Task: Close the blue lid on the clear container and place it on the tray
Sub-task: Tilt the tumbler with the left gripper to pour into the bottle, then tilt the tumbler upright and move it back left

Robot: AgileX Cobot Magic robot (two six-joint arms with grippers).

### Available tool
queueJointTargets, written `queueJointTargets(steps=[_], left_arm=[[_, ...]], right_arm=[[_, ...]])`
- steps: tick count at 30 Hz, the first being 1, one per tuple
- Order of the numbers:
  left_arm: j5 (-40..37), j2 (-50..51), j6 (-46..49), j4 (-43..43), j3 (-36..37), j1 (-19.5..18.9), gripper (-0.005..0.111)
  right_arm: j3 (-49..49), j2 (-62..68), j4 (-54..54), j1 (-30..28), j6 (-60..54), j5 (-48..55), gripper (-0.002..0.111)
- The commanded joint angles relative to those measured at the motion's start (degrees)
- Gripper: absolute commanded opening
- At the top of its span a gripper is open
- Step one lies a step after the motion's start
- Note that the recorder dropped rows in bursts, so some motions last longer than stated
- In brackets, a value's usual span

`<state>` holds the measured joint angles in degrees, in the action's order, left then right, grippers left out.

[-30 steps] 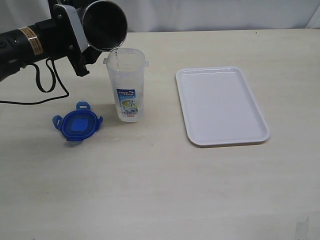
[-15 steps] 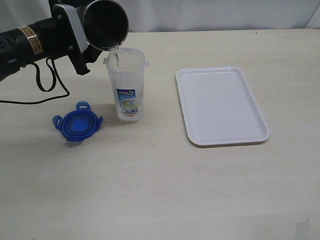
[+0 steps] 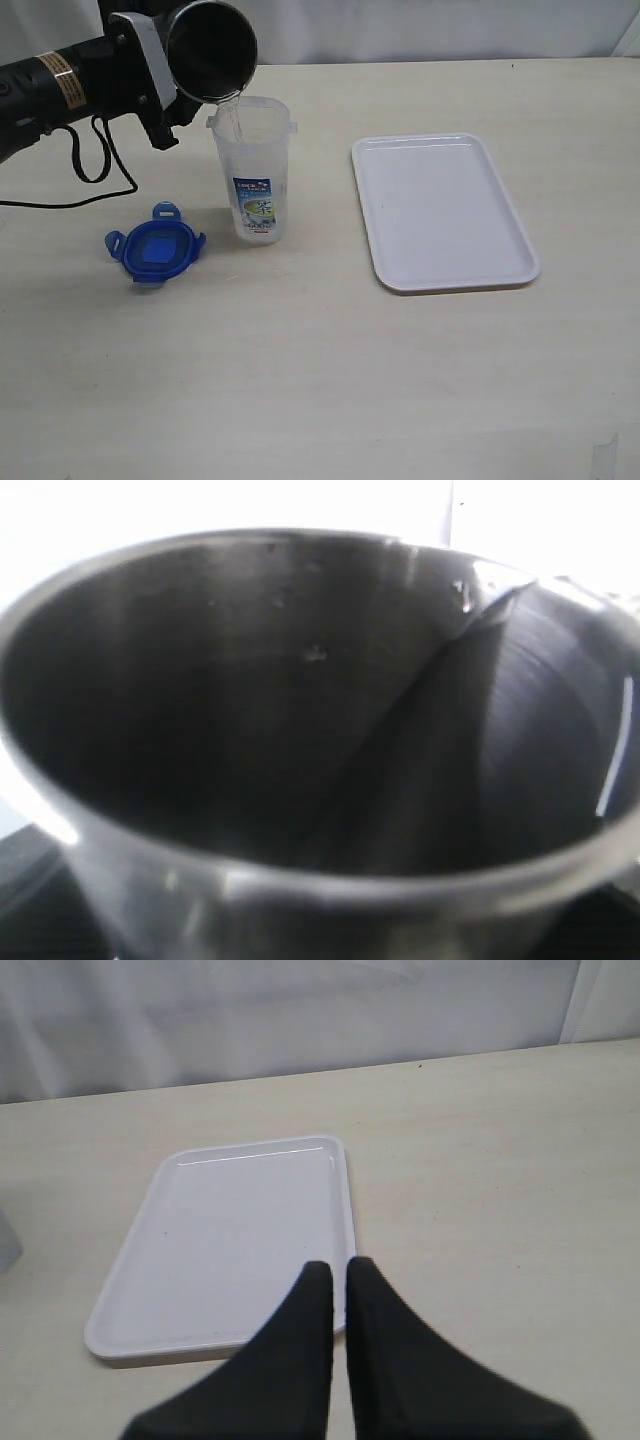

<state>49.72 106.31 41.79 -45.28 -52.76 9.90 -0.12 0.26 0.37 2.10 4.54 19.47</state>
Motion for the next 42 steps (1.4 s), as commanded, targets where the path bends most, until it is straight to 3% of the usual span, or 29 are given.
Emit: queueJointTargets(steps=[1, 6, 15, 19, 23, 29, 42], left_arm=[[2.8, -0.9, -0.2, 1.0, -0.7, 0.1, 0.0], [1.3, -0.9, -4.7, 1.4, -0.7, 0.1, 0.0], [0.9, -0.9, -27.3, 2.7, -0.7, 0.1, 0.0], [-2.3, -0.9, -38.5, 16.9, -0.7, 0.1, 0.0], [-4.0, -0.2, -39.6, 29.4, -0.7, 0.1, 0.0], [1.6, 4.2, -45.7, 30.1, -1.1, -0.6, 0.0], [3.2, 14.5, -57.0, 29.3, -5.6, -7.3, 0.0]], right_arm=[[0.1, -0.3, 0.2, 0.0, 0.2, 0.1, 0.005], [0.1, -0.3, 0.2, 0.0, 0.2, 0.1, 0.005], [0.1, -0.3, 0.2, 0.0, 0.2, 0.1, 0.005], [0.1, -0.3, 0.2, 0.0, 0.2, 0.1, 0.005], [0.1, -0.3, 0.2, 0.0, 0.2, 0.1, 0.005], [0.1, -0.3, 0.2, 0.0, 0.2, 0.1, 0.005], [0.1, -0.3, 0.2, 0.0, 0.2, 0.1, 0.005]])
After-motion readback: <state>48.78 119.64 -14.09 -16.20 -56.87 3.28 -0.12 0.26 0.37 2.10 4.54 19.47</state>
